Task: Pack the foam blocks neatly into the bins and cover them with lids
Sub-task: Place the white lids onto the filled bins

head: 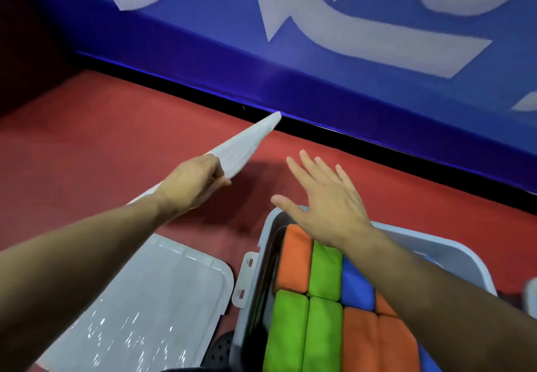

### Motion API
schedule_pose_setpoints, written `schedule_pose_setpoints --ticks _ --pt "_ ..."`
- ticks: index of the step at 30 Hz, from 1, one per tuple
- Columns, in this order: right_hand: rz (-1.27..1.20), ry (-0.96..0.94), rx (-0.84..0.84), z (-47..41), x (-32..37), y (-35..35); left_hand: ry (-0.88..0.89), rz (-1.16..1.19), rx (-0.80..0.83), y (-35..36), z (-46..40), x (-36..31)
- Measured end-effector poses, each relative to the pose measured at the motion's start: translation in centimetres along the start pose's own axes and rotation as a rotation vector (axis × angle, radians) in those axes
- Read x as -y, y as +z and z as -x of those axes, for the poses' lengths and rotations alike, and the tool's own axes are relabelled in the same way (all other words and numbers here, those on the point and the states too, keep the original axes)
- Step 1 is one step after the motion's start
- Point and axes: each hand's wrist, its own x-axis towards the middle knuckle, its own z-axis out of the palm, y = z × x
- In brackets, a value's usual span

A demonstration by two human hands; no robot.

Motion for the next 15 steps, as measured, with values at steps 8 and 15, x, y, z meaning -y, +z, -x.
schedule_pose_setpoints --ticks 8,15 --pt "-0.015 0.043 -0.079 7.5 1.8 -8.5 0.082 -0.031 -0.108 -12.3 0.5 -9.1" --pt "-0.097 0.139 -0.157 15.3 0.5 -15.2 0.092 0.071 -0.298 -20.1 2.6 -20.1"
